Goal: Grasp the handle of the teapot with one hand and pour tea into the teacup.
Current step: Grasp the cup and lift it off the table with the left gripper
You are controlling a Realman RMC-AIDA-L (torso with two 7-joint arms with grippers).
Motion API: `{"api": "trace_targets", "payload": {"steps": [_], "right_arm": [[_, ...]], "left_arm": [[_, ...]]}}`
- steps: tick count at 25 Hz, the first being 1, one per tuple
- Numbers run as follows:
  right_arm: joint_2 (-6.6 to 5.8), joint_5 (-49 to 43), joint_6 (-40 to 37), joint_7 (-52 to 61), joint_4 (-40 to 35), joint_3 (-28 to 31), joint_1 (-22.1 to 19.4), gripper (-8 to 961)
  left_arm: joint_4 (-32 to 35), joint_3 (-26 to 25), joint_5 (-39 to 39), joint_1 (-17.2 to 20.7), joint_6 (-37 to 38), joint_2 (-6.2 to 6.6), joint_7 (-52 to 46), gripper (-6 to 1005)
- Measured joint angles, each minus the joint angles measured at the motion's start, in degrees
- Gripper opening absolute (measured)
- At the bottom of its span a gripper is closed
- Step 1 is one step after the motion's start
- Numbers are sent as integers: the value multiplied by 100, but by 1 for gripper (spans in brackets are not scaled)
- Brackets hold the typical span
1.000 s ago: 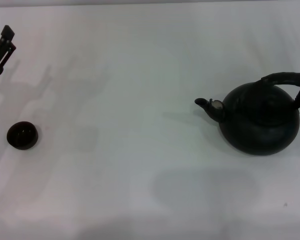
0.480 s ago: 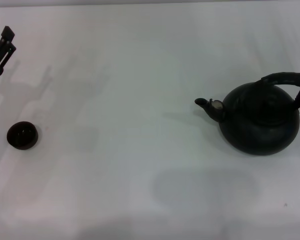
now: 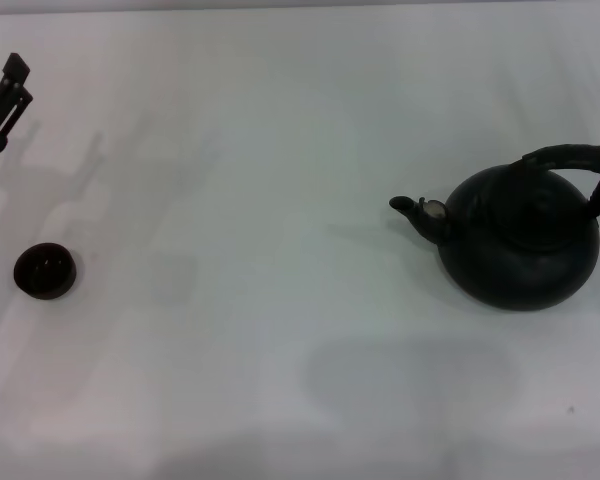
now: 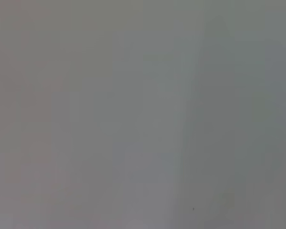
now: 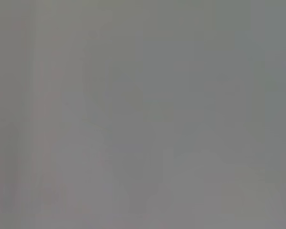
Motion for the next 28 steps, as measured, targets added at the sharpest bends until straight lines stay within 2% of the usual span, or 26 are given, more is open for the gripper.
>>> {"api": "trace_targets", "payload": {"steps": [5, 8, 10, 14, 19, 23, 28], "right_arm": [[0, 0, 0, 0, 0, 0, 0, 868], [0, 0, -33, 0, -1, 0, -4, 868], [-4, 0, -70, 0, -9, 0, -15, 868], [-11, 0, -33, 0, -23, -4, -7, 868], [-10, 0, -31, 2, -50, -9, 8, 867], [-11, 0, -46, 42, -54, -9, 5, 867], [-15, 9, -32, 48, -60, -9, 12, 867]], "left_arm": [[4, 0, 16, -6, 18, 11, -205, 862], [181, 29, 154, -17, 89, 46, -808, 862], [529, 50, 414, 31, 177, 47, -1347, 862], [1823, 64, 1394, 198, 649, 52, -3326, 862], [3986, 67, 3430, 336, 1066, 42, -6394, 861], [5347, 235, 4633, 404, 994, 55, -8463, 861], [6943, 428, 6481, 373, 303, 62, -10446, 861]]}}
